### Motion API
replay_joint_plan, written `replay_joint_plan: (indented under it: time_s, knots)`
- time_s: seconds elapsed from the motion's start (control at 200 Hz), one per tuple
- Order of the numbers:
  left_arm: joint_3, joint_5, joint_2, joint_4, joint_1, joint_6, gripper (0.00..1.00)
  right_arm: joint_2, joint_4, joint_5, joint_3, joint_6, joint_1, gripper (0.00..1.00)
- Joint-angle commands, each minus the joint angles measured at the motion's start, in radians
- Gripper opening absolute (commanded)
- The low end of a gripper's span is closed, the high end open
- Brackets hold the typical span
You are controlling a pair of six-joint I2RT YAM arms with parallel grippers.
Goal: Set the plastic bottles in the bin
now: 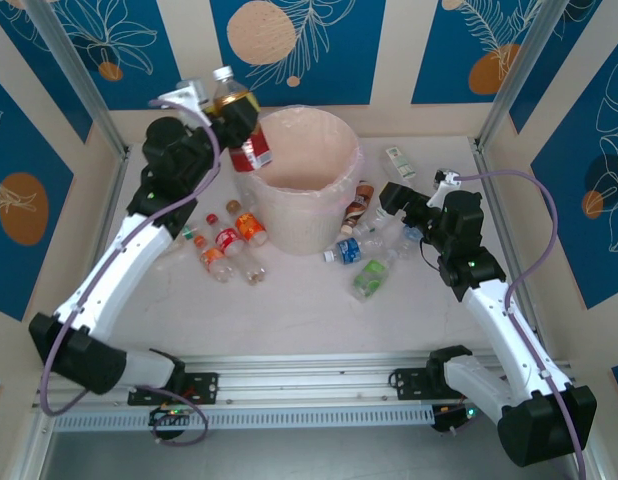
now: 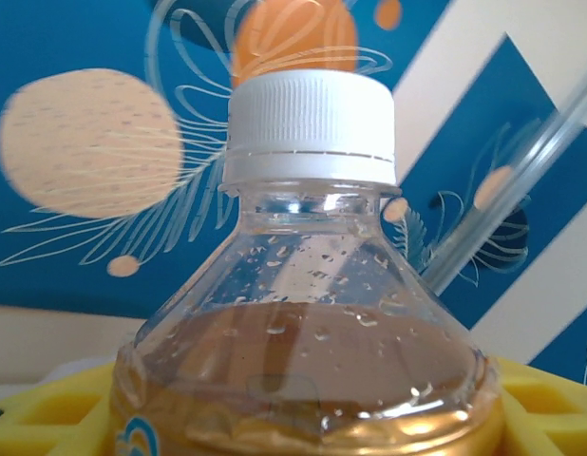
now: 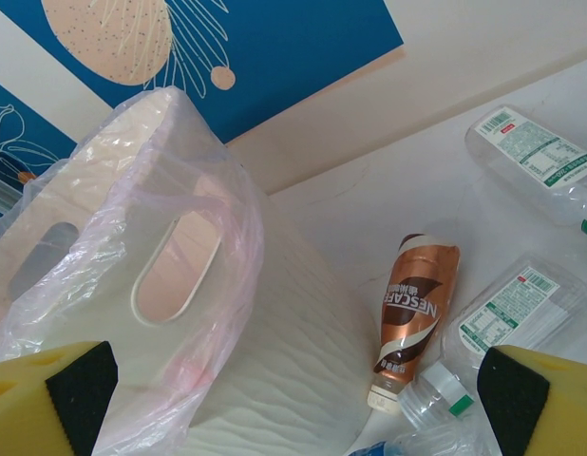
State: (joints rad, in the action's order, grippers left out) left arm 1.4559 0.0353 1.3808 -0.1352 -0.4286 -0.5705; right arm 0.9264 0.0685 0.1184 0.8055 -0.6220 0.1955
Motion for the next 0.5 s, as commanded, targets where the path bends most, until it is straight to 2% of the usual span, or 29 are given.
replay_joint_plan:
  time_s: [0.0, 0.235, 0.495]
  knots:
    - [0.107, -0.005, 0.074, 0.019, -0.04, 0.135, 0.37, -0.024, 0.009, -0.01, 0.029, -0.016, -0.005, 1.0]
    - [0.252, -0.025, 0.232, 0.107, -0.077, 0.185, 0.38, -0.047, 0.03, 0.0, 0.021, -0.025, -0.005, 1.0]
    - [0.405, -0.088, 0.361, 0.34, -0.107, 0.282, 0.39, -0.05, 0.041, 0.006, 0.023, -0.038, -0.005, 0.99]
